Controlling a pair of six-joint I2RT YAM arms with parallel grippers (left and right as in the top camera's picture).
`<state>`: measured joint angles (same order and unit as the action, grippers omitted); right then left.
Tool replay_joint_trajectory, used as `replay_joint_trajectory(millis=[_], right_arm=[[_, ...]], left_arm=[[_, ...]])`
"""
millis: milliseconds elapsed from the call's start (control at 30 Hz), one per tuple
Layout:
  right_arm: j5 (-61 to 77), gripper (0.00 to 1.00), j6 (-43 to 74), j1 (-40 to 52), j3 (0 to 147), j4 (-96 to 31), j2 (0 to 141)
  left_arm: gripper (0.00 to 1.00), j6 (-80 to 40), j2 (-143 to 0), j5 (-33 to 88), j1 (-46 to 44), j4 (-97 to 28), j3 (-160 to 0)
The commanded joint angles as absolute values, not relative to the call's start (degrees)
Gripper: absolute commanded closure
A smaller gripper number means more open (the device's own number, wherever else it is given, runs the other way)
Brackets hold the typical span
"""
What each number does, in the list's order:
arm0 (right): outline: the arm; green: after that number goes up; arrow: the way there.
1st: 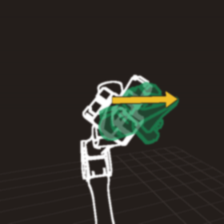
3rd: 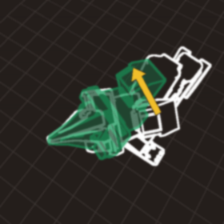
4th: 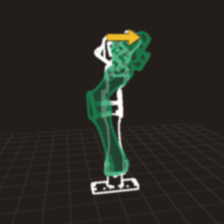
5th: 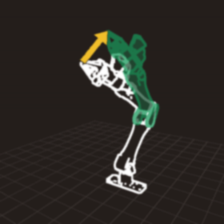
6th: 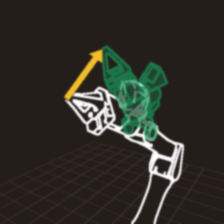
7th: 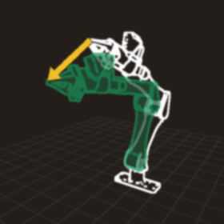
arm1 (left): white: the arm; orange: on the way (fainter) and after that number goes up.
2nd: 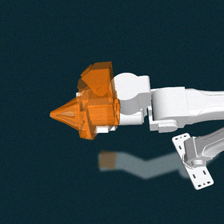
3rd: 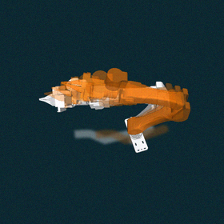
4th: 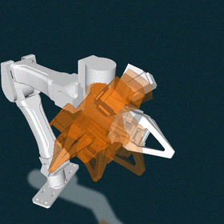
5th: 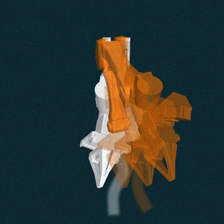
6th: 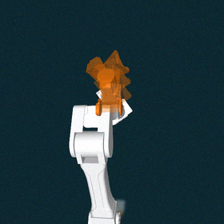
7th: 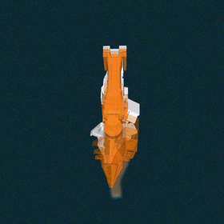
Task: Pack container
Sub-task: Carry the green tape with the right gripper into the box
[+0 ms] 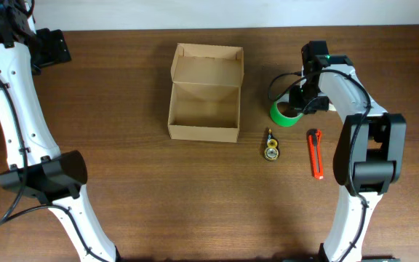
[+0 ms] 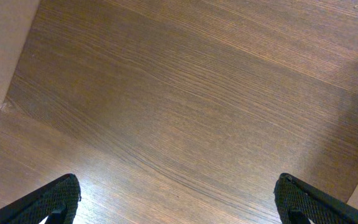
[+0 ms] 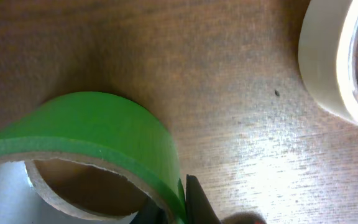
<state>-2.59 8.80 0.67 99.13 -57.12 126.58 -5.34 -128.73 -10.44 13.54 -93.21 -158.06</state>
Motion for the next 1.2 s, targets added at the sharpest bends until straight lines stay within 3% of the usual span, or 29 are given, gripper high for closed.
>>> replay_joint_trajectory(millis=[0,533,900,1167], right_arm=[[-3.03,0.97,8.88,0.36,99.50,-58.02,122.26],[8.36,0.96,4.34,2.81,100.05,-62.61,96.42],[6.87,0.97,1.23,17.93,109.12,-63.29,99.68],[4.58,0.97,0.84,22.55,118.37,-65.01,110.17]], left_arm=[[0.01,-4.40,-127.48,-9.85,13.67,-93.06,-157.62],[0.00,-4.40,-127.48,-9.85,13.67,-93.06,-157.64],[0.00,-4.40,-127.48,-9.82,13.67,-93.06,-157.62],[0.01,-4.40,-127.48,-9.82,13.67,-93.08,-157.64]])
